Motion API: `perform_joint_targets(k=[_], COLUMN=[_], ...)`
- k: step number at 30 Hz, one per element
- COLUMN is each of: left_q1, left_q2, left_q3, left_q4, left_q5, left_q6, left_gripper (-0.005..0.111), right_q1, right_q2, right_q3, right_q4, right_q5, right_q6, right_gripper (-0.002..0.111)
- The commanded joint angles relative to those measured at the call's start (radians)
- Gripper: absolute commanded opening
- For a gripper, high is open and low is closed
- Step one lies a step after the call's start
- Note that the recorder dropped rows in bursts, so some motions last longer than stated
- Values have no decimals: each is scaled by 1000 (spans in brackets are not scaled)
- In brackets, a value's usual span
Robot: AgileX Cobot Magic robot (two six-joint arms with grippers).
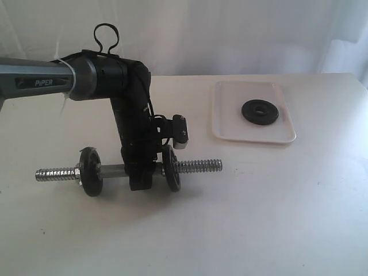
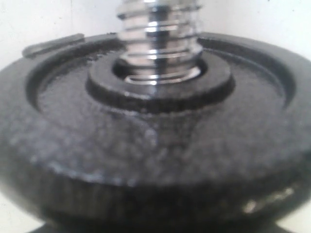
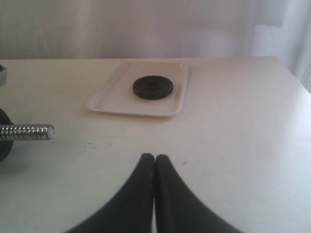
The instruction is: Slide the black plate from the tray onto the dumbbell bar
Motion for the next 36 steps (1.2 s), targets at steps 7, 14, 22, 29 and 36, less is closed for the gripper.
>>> perform_joint_targets(k=[7, 14, 22, 29, 36], left_q1=[2, 2, 2, 2, 2], left_q2=[-16, -16, -16, -16, -16], left_q3=[3, 3, 3, 3, 3], left_q4=[-2, -2, -2, -2, -2], left_q5=[11, 5, -10, -12, -12], left_q6=[6, 6, 6, 6, 6], left_gripper=[0, 0, 0, 0, 0], right_q1=[0, 0, 0, 0, 0], right_q2=[-4, -4, -4, -4, -4], right_q3=[5, 5, 5, 5, 5], right_q4=[-2, -2, -2, -2, -2], right_q5=[-2, -233, -765, -847, -847], right_q6=[3, 16, 19, 21, 302], right_gripper=[0, 0, 0, 0, 0])
